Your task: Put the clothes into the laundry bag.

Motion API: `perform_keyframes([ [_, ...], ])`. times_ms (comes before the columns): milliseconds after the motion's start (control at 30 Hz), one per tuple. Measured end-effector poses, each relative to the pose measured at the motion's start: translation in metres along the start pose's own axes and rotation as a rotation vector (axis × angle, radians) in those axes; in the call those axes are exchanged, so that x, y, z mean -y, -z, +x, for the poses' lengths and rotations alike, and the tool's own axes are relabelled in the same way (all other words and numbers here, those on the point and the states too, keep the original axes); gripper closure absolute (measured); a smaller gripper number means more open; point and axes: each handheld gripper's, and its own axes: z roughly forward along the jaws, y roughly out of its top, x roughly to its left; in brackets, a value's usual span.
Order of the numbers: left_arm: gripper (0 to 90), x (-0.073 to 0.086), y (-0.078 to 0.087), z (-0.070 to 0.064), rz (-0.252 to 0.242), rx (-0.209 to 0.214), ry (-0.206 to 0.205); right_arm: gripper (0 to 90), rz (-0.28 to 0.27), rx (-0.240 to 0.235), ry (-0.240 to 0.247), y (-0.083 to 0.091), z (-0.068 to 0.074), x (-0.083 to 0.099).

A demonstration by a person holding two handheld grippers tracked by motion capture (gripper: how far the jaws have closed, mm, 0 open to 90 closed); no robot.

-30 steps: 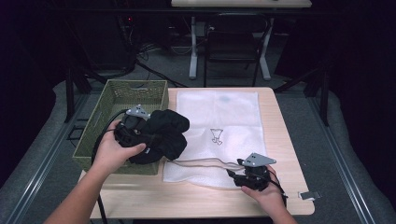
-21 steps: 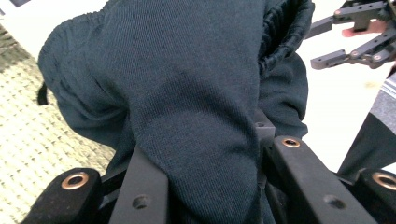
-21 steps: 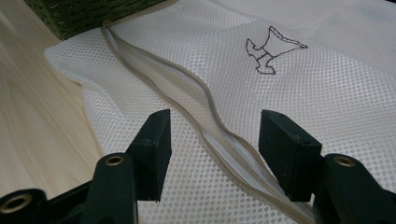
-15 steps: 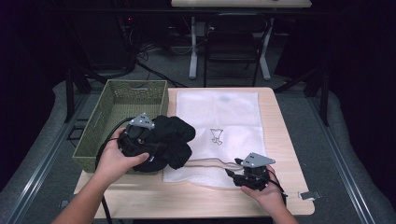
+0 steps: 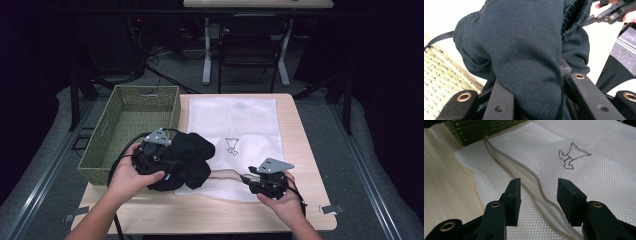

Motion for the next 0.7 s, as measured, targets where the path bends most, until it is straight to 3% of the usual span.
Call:
perform_keyframes([
  [167,69.5,0.002,-0.001,-0.002,0.0,0.001,0.0,56.3,0.005,-0.004,0.013,-0.005,-0.002,-0.009],
  [700,69.5,0.008,-0.002,-0.012,-0.021,0.021,0.002,61.1,0.01,-0.032,-0.015,-0.027,-0.018,-0.022],
])
